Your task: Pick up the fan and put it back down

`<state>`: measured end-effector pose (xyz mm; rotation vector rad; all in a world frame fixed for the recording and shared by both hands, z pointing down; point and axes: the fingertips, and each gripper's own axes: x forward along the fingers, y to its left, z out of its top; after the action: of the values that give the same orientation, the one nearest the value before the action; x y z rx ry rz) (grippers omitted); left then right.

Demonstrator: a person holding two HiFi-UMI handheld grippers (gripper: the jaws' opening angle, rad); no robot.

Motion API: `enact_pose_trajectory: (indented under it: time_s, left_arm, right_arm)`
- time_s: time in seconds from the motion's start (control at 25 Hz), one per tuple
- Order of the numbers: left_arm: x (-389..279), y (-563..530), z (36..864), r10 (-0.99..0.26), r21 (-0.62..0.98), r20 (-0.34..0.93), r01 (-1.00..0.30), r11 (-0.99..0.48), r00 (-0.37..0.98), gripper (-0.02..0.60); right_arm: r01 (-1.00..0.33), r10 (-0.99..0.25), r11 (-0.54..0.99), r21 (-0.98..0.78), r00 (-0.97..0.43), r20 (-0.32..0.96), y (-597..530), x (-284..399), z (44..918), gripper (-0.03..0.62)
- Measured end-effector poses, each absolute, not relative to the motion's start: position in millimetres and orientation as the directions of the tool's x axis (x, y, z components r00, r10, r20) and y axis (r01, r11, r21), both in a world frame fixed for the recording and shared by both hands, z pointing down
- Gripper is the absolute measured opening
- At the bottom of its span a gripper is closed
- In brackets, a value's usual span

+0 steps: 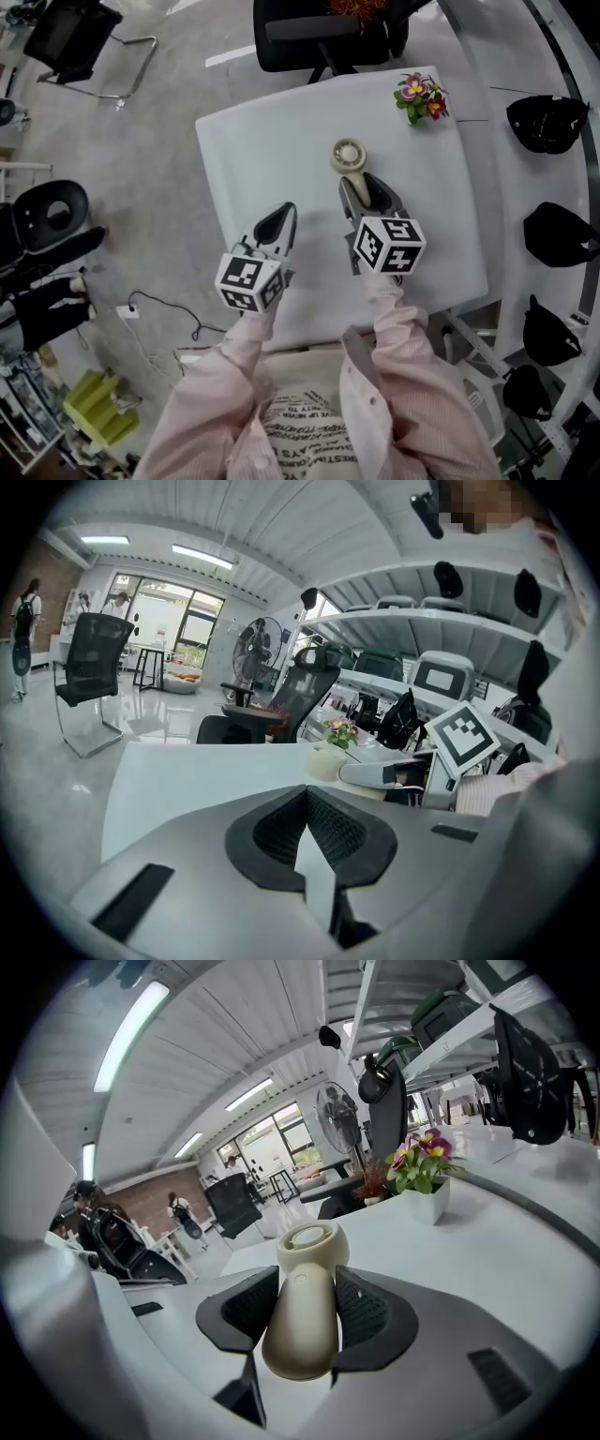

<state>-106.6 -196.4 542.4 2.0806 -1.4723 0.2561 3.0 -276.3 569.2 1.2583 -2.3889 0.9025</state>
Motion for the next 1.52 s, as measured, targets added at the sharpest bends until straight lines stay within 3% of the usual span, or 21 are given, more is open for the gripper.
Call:
enact_pose_trajectory:
  time_s: [1.52]
  left_arm:
    - [-105.0,-198.1,587.4,-0.759,0.383,0.531,-0.906,-0.182,0.377,0.002]
  right_arm:
    - [-0.834,-0.554,0.501,-0.232,-0.515,0.654,-266.8,-10.4,650.4,0.184]
